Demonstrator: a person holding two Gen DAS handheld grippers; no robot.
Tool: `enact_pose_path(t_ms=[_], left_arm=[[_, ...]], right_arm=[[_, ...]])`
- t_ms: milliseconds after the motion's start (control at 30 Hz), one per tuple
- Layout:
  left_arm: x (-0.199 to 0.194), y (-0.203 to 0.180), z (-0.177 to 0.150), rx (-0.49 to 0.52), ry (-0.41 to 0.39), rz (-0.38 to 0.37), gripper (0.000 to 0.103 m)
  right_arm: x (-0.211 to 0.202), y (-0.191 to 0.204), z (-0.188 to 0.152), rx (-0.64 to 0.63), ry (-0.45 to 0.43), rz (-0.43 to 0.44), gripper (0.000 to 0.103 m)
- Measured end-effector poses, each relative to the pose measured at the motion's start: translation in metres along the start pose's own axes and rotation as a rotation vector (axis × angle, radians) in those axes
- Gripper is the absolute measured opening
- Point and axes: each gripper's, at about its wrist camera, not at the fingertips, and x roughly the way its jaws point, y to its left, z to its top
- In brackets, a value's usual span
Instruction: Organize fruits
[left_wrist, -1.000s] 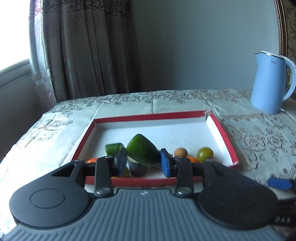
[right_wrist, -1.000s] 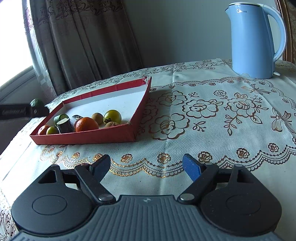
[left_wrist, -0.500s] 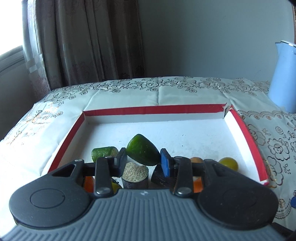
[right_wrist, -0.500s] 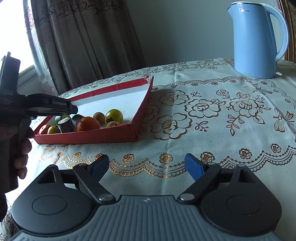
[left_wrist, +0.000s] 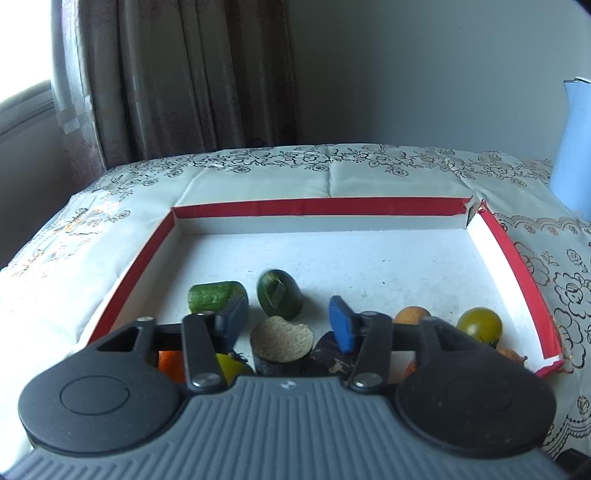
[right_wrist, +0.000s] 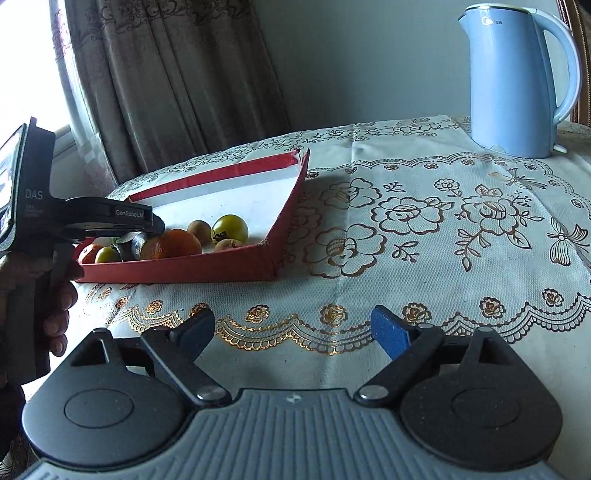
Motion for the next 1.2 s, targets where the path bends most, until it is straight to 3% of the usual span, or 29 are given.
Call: enact_pose_path(t_ms=[33,100,200,367,533,633,767,867,1033,1200], left_arm=[[-0.004,0.000,-0.001,0.006,-0.010,0.008,0.061],[-0.015,0.001,-0.004,0.017,-0.035,0.027,0.079],[-0.037,0.003,-0.010,0.024,-0.077,0.034,0.095],[-0.076,0.019,-0.024,-0.018,-0.081,0.010,0.103],[-0.114,0.036,-0.044,-0.053,-0.081,0.024,0.103],[-0.134,0.045,-0.056,-0.085,-0.075,0.056,0.103],[-0.154,0.054,-0.070,-0.111,-0.083,0.070,0.103],[-0.164,0.058,-0.079,-0.113,-0.089,0.072,0.103],[-0.176,0.063,-0.093,-0.132,-0.078,0.074,0.103],[-0.182,0.064,-0.103,-0.148,-0.062,0.080,0.103]], right_arm=[[0.000,0.000,0.000,0.000,0.000,0.000,0.092],[0.000,0.000,0.000,0.000,0.000,0.000,0.092],[0.000,0.000,0.000,0.000,0.000,0.000,0.092],[-0.001,0.001,0.000,-0.004,0.002,0.001,0.092],[-0.004,0.008,-0.001,-0.045,0.001,-0.030,0.092],[-0.006,0.022,-0.002,-0.110,-0.003,-0.124,0.092],[-0.020,0.053,-0.011,-0.225,-0.071,-0.248,0.093],[-0.032,0.075,-0.022,-0.256,-0.095,-0.215,0.094],[-0.044,0.106,-0.038,-0.187,-0.068,-0.190,0.095],[-0.044,0.131,-0.050,-0.162,-0.042,-0.217,0.095]])
